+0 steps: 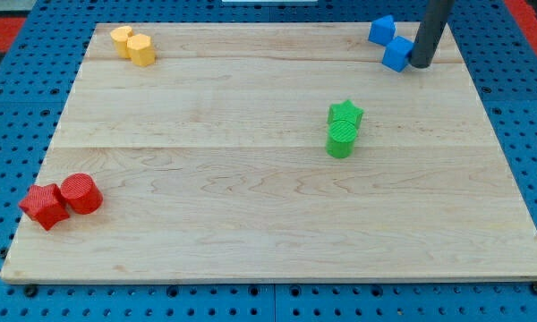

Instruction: Push the blue cube into the blue triangle

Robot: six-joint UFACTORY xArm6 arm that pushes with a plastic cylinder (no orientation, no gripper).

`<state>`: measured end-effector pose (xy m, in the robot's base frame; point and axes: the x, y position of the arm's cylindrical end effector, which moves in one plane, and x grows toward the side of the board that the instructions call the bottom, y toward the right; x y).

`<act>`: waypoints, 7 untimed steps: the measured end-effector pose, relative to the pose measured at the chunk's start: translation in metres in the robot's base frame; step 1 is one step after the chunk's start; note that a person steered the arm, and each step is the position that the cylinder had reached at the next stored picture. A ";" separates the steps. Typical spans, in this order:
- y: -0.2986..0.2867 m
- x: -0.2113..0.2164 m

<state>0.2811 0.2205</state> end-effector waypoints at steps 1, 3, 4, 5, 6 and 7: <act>0.000 -0.010; -0.041 0.007; -0.048 -0.014; -0.032 0.000; 0.025 0.017; 0.081 0.016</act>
